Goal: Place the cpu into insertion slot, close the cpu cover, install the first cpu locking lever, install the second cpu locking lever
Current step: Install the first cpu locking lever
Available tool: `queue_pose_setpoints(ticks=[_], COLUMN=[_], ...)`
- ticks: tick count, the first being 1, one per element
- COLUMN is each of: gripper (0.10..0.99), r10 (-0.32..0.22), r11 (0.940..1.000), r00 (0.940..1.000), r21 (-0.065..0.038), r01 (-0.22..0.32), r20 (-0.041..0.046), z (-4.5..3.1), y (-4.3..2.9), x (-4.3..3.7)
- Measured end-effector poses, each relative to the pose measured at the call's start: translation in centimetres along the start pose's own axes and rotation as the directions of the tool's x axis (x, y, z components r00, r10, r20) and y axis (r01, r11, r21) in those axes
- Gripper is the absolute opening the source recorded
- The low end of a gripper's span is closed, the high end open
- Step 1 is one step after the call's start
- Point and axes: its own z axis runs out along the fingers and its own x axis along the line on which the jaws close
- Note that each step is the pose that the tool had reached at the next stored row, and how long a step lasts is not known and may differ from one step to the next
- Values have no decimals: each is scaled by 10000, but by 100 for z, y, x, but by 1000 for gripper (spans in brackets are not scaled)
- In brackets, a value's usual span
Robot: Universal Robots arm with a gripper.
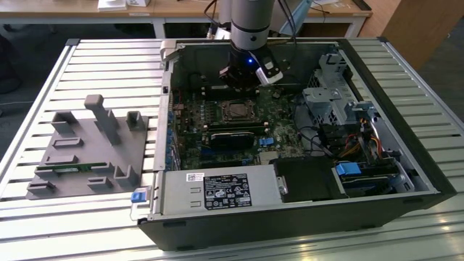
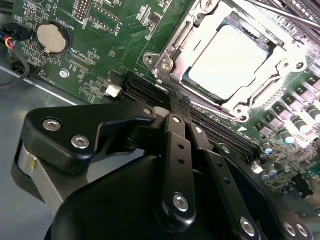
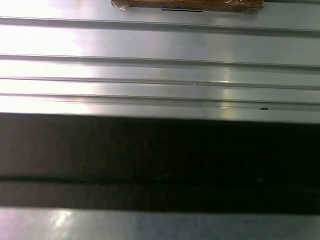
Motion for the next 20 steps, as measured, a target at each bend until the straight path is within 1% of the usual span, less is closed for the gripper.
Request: queue_pose_setpoints(ticks=[4, 10, 14, 16, 20], gripper=[122, 122, 122, 122, 122], r10=[8, 9, 8, 8, 6], r11=[10000, 10000, 10000, 10000, 9998], r00=[10000, 10000, 10000, 10000, 10000], r21=[8, 6, 30, 65, 211], r01=[-8, -9, -8, -8, -6], r20=[-1, 3, 1, 2, -2], z=[22, 14, 12, 15, 24], y=[-3, -1, -2, -1, -3], x=[-1, -2, -2, -2, -2])
